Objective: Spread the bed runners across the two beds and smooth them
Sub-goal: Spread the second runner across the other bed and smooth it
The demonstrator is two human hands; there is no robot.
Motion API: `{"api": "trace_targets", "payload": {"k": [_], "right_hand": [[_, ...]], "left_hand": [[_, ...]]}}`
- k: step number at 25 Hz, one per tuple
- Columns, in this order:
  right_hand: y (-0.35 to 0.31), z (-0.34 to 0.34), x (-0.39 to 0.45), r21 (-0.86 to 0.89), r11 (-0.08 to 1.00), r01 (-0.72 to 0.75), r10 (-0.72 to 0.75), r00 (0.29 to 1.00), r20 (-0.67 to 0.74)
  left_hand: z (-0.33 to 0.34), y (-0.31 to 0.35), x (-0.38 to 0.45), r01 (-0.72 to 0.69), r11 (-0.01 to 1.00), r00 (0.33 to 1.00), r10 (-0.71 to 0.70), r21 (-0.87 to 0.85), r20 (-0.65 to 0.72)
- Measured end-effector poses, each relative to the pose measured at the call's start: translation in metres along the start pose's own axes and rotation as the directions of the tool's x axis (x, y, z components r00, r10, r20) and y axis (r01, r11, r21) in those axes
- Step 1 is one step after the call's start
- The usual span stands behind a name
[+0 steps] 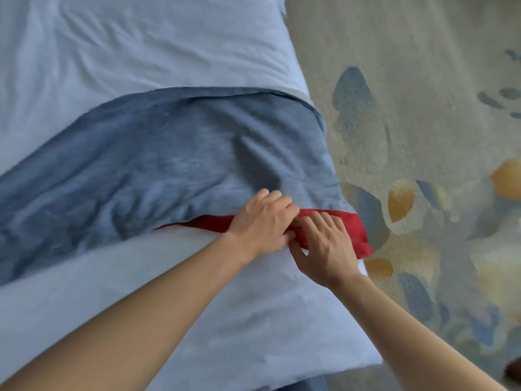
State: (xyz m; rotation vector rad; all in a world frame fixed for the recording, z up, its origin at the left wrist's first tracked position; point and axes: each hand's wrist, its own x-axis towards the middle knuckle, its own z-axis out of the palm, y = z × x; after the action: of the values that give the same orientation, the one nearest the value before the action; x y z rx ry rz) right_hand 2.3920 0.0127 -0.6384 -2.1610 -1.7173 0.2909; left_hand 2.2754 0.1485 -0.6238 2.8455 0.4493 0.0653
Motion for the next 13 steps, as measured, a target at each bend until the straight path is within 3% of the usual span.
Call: {"api": "trace_targets", "payload": {"k": [3,6,9,13], "right_hand": [[-0.080,0.033,0.040,-0.030,0.996,0.087,-0.088,0.996,-0.020],[-0.151,0.078,0.045,-0.057,0.988,0.142,-0.138,0.988,0.063],[-0.177,0.107,0.043,-0.200,0.973,0.111,-0.091,0.990,0.105],[-0.193,0.116,0.066,-0.338,0.941,0.033,-0.010,0.997,0.072]], "left_hand": [[-0.022,-0.061,-0.062,0.097,0.995,0.994,-0.097,0.000,-0.051],[-0.026,-0.111,-0.155,0.190,0.982,0.981,-0.190,-0.021,-0.043],[-0.016,-0.158,-0.235,0.259,0.965,0.965,-0.256,0.042,-0.052],[-0.020,-0.212,-0.255,0.250,0.946,0.968,-0.242,0.206,-0.066]]}}
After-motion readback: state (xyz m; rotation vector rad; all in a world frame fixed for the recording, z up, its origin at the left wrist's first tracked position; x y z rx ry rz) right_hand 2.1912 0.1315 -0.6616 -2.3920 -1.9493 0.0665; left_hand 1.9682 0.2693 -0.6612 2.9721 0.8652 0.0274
